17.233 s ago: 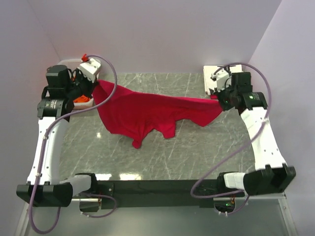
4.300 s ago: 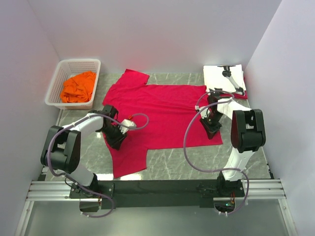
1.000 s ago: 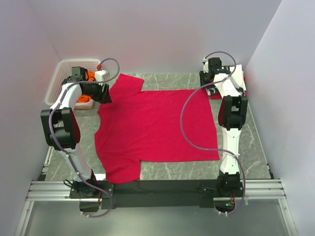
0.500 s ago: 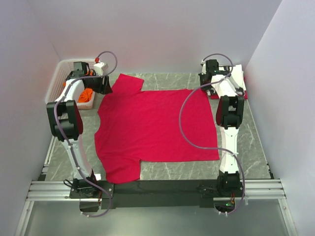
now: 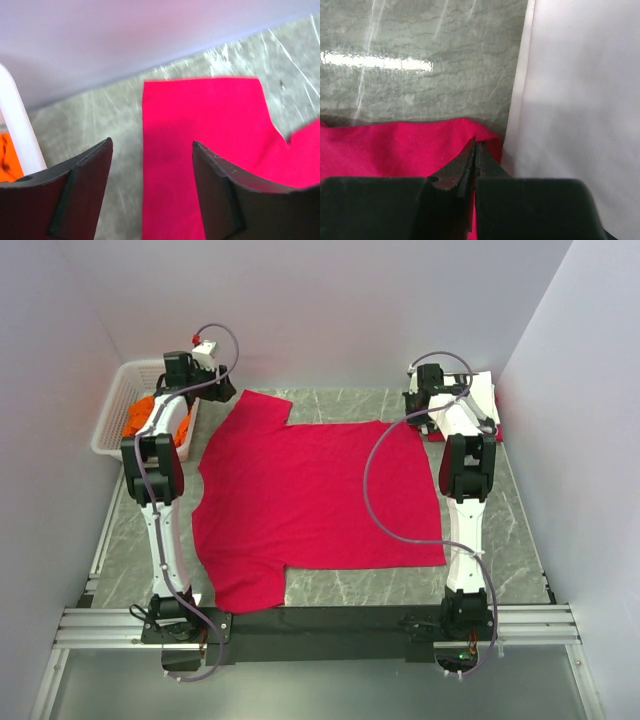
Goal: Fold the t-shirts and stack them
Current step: Flatten the tshirt out, then fold the tshirt
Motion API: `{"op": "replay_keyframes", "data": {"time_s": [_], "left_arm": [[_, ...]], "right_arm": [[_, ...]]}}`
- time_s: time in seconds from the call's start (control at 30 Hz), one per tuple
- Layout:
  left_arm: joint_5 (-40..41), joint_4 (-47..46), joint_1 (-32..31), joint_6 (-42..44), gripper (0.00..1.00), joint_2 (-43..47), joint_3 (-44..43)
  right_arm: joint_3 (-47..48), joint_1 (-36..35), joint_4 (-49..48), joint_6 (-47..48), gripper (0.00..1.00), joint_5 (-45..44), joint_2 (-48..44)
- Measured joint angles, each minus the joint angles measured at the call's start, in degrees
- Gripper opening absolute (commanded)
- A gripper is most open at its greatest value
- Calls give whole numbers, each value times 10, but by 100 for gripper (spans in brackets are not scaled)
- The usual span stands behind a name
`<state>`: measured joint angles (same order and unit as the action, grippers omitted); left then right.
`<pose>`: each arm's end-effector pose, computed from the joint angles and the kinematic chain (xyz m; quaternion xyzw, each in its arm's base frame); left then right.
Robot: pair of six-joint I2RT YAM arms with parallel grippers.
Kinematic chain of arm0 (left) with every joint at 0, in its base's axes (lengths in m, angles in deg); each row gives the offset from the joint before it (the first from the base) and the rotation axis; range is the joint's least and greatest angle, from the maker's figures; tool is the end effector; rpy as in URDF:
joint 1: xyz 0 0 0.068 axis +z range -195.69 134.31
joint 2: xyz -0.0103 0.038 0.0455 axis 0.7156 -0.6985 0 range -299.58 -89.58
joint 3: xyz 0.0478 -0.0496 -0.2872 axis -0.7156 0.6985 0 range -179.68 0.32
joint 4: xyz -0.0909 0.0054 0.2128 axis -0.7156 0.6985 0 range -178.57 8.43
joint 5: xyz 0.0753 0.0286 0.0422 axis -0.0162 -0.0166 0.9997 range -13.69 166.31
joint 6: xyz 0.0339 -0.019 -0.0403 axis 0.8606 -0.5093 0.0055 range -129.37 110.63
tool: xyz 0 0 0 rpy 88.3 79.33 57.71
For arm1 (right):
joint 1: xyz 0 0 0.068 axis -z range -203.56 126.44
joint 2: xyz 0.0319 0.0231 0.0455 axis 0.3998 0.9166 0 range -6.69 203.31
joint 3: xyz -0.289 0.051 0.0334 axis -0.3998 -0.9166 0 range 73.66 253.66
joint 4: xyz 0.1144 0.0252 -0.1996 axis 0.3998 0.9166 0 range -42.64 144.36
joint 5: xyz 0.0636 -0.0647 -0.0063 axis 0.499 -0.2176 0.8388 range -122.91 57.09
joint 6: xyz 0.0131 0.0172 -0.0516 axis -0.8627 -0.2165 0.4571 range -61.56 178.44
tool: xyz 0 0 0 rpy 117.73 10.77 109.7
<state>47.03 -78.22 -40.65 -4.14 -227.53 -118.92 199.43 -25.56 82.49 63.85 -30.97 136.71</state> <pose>0.5477 0.0293 0.2421 0.1295 0.8337 -0.1730 0.5082 0.5392 0.0202 0.1879 -0.0665 0.9452 0.0065 0.3196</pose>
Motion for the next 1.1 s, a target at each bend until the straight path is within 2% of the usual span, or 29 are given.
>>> {"op": "replay_keyframes", "data": {"time_s": [0.13, 0.23, 0.5, 0.63, 0.9, 1.0, 1.07, 1.1], "left_arm": [[19, -16, -12, 3, 72, -43, -55], [38, -14, -26, 24, 77, -72, -89], [103, 12, -52, 87, 77, -127, -96], [117, 13, -52, 101, 77, -150, -135], [122, 3, -69, 161, 74, -156, -142], [118, -1, -79, 177, 63, -162, -149], [114, -2, -85, 184, 48, -177, -177], [112, -2, -87, 189, 45, -184, -186]], "right_arm": [[0, 0, 0, 0, 0, 0, 0], [0, 0, 0, 2, 0, -3, 0], [0, 0, 0, 2, 0, -9, 0], [0, 0, 0, 3, 0, -9, 0], [0, 0, 1, 6, 0, -9, 0], [0, 0, 2, 6, 0, -9, 0], [2, 0, 4, 6, 0, -9, 0], [2, 0, 4, 6, 0, -9, -1]]}}
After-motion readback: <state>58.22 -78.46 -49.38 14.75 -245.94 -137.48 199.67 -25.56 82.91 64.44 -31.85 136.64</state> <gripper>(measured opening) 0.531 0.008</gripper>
